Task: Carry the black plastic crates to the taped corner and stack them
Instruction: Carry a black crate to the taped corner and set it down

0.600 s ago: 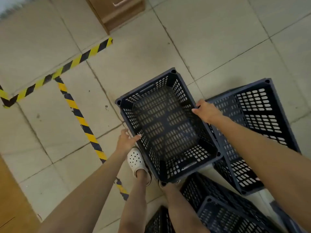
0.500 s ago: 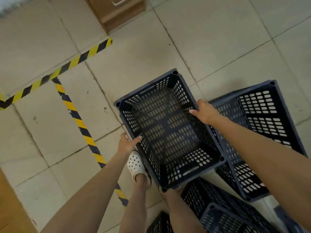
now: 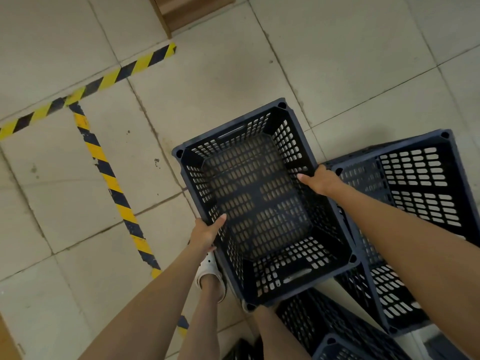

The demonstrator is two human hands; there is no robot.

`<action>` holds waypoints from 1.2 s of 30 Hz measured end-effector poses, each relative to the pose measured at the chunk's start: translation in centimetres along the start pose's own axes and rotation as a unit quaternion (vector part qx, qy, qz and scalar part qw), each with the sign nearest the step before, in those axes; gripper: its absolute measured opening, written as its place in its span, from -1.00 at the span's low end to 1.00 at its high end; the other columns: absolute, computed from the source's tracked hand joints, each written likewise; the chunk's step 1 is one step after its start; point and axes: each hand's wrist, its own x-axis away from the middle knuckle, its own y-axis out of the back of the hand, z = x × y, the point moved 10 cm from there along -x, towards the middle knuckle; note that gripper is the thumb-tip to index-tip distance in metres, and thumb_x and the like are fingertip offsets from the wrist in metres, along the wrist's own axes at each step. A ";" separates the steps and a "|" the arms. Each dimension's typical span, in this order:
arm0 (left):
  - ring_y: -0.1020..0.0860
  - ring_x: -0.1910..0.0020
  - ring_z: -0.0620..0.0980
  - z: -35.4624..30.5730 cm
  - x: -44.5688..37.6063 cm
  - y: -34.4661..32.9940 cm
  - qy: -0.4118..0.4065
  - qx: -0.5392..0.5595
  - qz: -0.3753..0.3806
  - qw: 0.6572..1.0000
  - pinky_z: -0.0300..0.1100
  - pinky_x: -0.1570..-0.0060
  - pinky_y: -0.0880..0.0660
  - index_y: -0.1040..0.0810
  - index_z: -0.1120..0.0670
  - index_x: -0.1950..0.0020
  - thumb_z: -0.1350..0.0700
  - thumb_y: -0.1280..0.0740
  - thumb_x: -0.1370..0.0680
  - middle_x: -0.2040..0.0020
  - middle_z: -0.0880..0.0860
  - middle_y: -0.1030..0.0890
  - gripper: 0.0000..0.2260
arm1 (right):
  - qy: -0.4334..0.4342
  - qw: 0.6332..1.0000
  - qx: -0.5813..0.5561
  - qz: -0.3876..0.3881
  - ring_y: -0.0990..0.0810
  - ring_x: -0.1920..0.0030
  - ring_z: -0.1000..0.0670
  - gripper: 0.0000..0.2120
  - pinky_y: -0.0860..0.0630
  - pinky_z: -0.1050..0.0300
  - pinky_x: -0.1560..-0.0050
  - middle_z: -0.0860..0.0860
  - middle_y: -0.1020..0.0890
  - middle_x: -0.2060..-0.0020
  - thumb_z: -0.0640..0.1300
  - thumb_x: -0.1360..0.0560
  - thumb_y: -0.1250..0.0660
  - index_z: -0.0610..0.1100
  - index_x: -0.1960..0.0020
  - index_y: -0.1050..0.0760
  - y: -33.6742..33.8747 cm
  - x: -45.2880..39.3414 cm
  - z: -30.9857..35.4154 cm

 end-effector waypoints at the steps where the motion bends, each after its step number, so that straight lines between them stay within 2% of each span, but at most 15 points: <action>1: -0.50 -0.25 0.21 -0.2 0.0 0.2 -0.004 -0.008 0.002 1.000 0.04 0.03 -0.43 -0.26 0.11 -0.40 -0.21 -0.38 -0.49 -0.35 0.13 -0.47 -0.36 | -0.007 1.000 -0.020 0.001 -0.27 -0.45 -0.26 -0.11 -0.30 -0.11 -0.39 -0.27 -0.21 -0.49 0.23 -0.53 -0.25 -0.31 -0.55 0.04 0.1 0.0 -0.1; 4: -0.52 -0.22 0.21 -0.7 -0.1 1.3 -0.010 -0.037 -0.011 0.999 0.00 0.13 -0.47 -0.26 0.13 -0.41 -0.28 -0.35 -0.47 -0.33 0.14 -0.48 -0.30 | -0.019 0.997 -0.072 0.000 -0.25 -0.47 -0.23 -0.12 -0.28 -0.07 -0.41 -0.23 -0.21 -0.50 0.17 -0.51 -0.32 -0.29 -0.56 0.01 0.2 0.2 -0.2; 10: -0.54 -0.15 0.20 -3.4 1.8 4.9 -0.056 -0.087 -0.046 0.994 -0.05 0.22 -0.50 -0.33 0.16 -0.34 -0.24 -0.32 -0.52 -0.24 0.17 -0.53 -0.41 | -0.024 0.997 -0.068 0.009 -0.40 -0.35 -0.24 -0.27 -0.39 -0.05 -0.31 -0.24 -0.37 -0.41 0.01 -0.50 -0.37 -0.30 -0.50 -0.15 0.2 3.2 0.8; 14: -0.51 -0.18 0.17 -6.1 4.6 7.8 -0.103 -0.124 -0.068 0.985 -0.03 0.09 -0.49 -0.31 0.16 -0.37 -0.20 -0.28 -0.57 -0.26 0.12 -0.51 -0.45 | -0.018 0.998 -0.056 0.010 -0.47 -0.24 -0.22 -0.39 -0.44 0.02 -0.17 -0.23 -0.45 -0.32 -0.07 -0.50 -0.33 -0.33 -0.44 -0.27 1.0 6.8 2.1; 16: -0.50 -0.19 0.19 -8.0 6.9 9.5 -0.135 -0.155 -0.095 0.974 0.01 0.02 -0.51 -0.27 0.17 -0.39 -0.17 -0.25 -0.59 -0.26 0.14 -0.49 -0.47 | -0.011 0.999 -0.050 0.000 -0.50 -0.11 -0.18 -0.55 -0.47 0.03 -0.13 -0.22 -0.51 -0.21 -0.13 -0.50 -0.31 -0.35 -0.30 -0.37 1.7 8.9 2.9; 18: -0.52 -0.17 0.20 -9.9 9.3 11.5 -0.168 -0.187 -0.122 0.960 0.04 -0.05 -0.52 -0.27 0.17 -0.37 -0.15 -0.25 -0.60 -0.26 0.17 -0.52 -0.49 | 0.003 0.999 -0.049 -0.015 -0.52 -0.06 -0.18 -0.72 -0.50 -0.01 -0.14 -0.21 -0.54 -0.07 -0.18 -0.51 -0.28 -0.32 -0.14 -0.40 2.8 11.5 4.3; 22: -0.53 -0.19 0.22 -14.1 14.7 15.7 -0.219 -0.227 -0.138 0.939 0.09 -0.15 -0.50 -0.22 0.16 -0.41 -0.08 -0.26 -0.61 -0.27 0.21 -0.53 -0.50 | 0.048 0.997 -0.046 -0.031 -0.51 0.13 -0.11 -0.87 -0.50 0.04 0.08 -0.20 -0.55 0.05 -0.23 -0.52 -0.22 -0.30 0.01 -0.43 5.4 17.0 8.2; 26: -0.51 -0.23 0.24 -18.9 21.6 20.6 -0.263 -0.253 -0.168 0.916 0.07 -0.19 -0.48 -0.18 0.14 -0.45 0.01 -0.28 -0.61 -0.30 0.22 -0.51 -0.50 | 0.081 0.996 -0.018 -0.041 -0.56 0.03 -0.15 -0.81 -0.57 -0.04 -0.12 -0.22 -0.59 -0.05 -0.23 -0.56 -0.21 -0.34 -0.09 -0.41 8.9 23.6 12.7; 28: -0.52 -0.24 0.22 -20.9 24.9 23.1 -0.278 -0.264 -0.180 0.906 0.10 -0.21 -0.49 -0.18 0.11 -0.46 0.01 -0.29 -0.61 -0.31 0.20 -0.51 -0.50 | 0.095 0.994 0.013 -0.052 -0.59 -0.02 -0.15 -0.77 -0.55 -0.03 -0.18 -0.21 -0.59 -0.06 -0.20 -0.59 -0.20 -0.36 -0.14 -0.39 10.7 27.4 15.2; 31: -0.54 -0.22 0.18 -23.0 29.6 26.8 -0.298 -0.282 -0.205 0.888 0.07 -0.17 -0.50 -0.21 0.11 -0.48 0.05 -0.30 -0.60 -0.31 0.16 -0.53 -0.51 | 0.117 0.989 0.042 -0.076 -0.57 -0.15 -0.20 -0.64 -0.54 -0.08 -0.21 -0.25 -0.55 -0.17 -0.18 -0.60 -0.20 -0.38 -0.31 -0.31 12.6 32.7 18.8; 33: -0.54 -0.23 0.18 -24.0 32.8 29.3 -0.312 -0.290 -0.228 0.876 0.07 -0.17 -0.50 -0.26 0.11 -0.45 0.06 -0.32 -0.59 -0.30 0.15 -0.54 -0.52 | 0.133 0.983 0.082 -0.096 -0.57 -0.15 -0.17 -0.63 -0.55 -0.08 -0.19 -0.20 -0.55 -0.18 -0.14 -0.60 -0.20 -0.32 -0.32 -0.32 13.5 35.8 21.0; 36: -0.55 -0.23 0.15 -25.0 37.5 33.2 -0.334 -0.293 -0.254 0.859 0.06 -0.17 -0.52 -0.32 0.09 -0.41 0.05 -0.37 -0.55 -0.27 0.12 -0.56 -0.53 | 0.166 0.976 0.094 -0.108 -0.63 0.03 -0.07 -0.73 -0.61 0.00 0.02 -0.09 -0.63 0.02 -0.06 -0.54 -0.29 -0.18 -0.16 -0.46 14.8 37.7 24.2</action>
